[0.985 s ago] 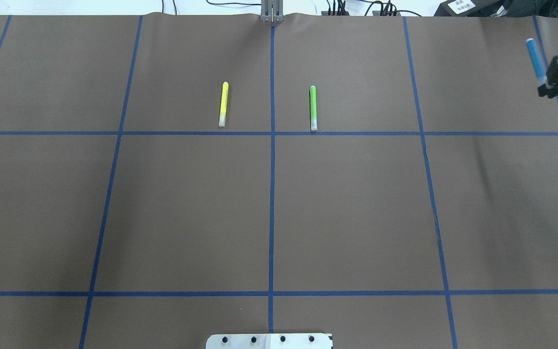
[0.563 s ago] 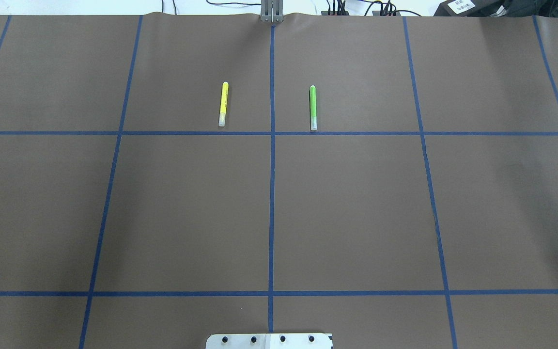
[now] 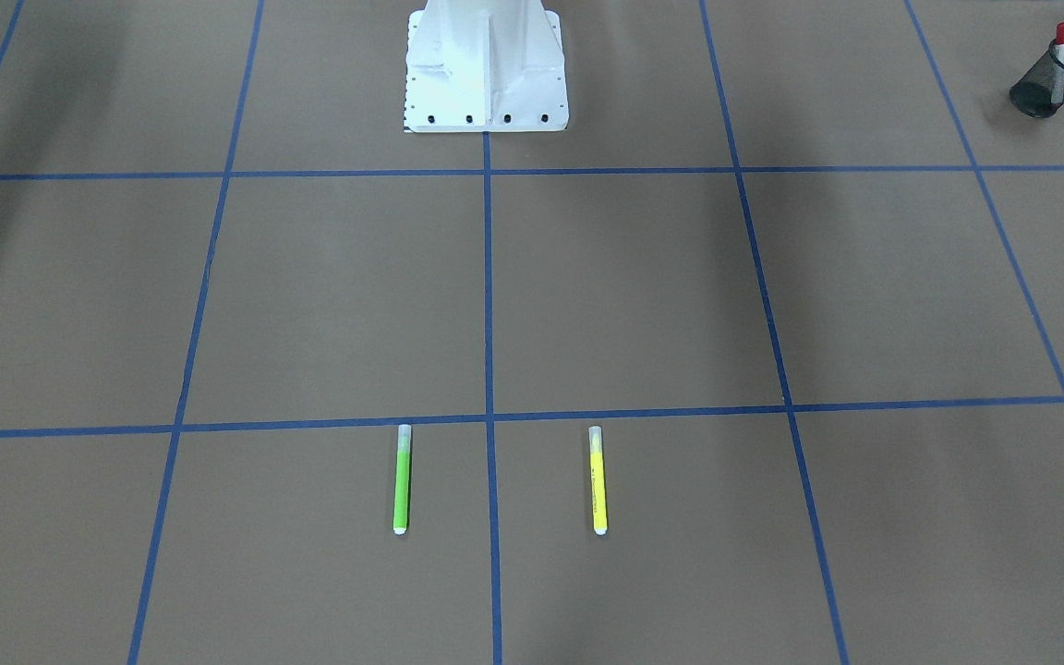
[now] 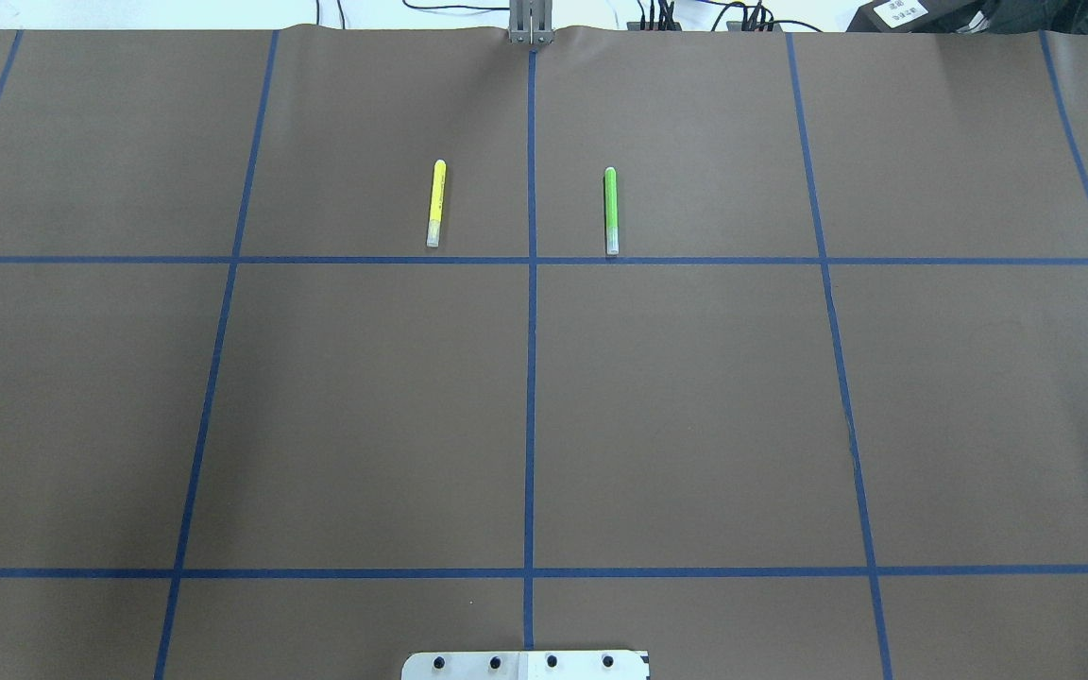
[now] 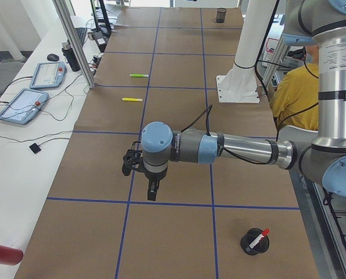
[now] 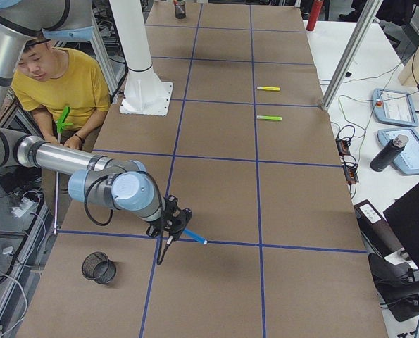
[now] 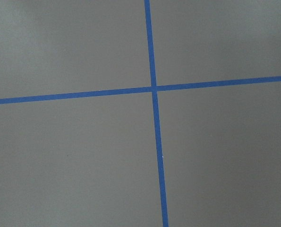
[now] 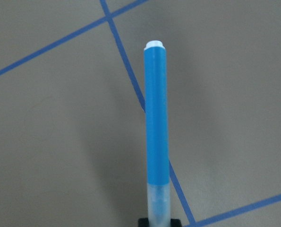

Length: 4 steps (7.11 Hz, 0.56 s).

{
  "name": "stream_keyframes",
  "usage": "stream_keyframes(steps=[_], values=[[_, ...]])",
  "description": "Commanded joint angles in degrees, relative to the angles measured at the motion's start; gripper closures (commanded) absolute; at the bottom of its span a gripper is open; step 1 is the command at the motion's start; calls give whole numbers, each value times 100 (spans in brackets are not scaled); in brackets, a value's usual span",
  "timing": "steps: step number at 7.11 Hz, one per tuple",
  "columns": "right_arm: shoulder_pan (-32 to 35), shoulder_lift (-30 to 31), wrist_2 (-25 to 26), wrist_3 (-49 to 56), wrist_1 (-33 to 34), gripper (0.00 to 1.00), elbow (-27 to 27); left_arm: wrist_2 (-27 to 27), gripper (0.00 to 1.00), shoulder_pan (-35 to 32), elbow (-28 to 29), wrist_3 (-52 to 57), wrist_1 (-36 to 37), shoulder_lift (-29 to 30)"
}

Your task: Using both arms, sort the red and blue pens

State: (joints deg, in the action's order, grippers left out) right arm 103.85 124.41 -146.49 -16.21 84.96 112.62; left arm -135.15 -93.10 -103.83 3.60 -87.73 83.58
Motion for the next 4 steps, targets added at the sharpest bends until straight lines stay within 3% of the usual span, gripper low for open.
stream_keyframes(steps=[1, 2, 4], values=[[870, 897, -510, 100, 3, 100, -38, -2, 0, 116, -6, 0, -33, 0], [1074, 1231, -869, 83, 46, 100, -56, -2, 0, 142, 3, 0, -86, 0], [1417, 1768, -1082, -4, 107, 100, -161, -2, 0, 151, -6, 0, -95, 0]])
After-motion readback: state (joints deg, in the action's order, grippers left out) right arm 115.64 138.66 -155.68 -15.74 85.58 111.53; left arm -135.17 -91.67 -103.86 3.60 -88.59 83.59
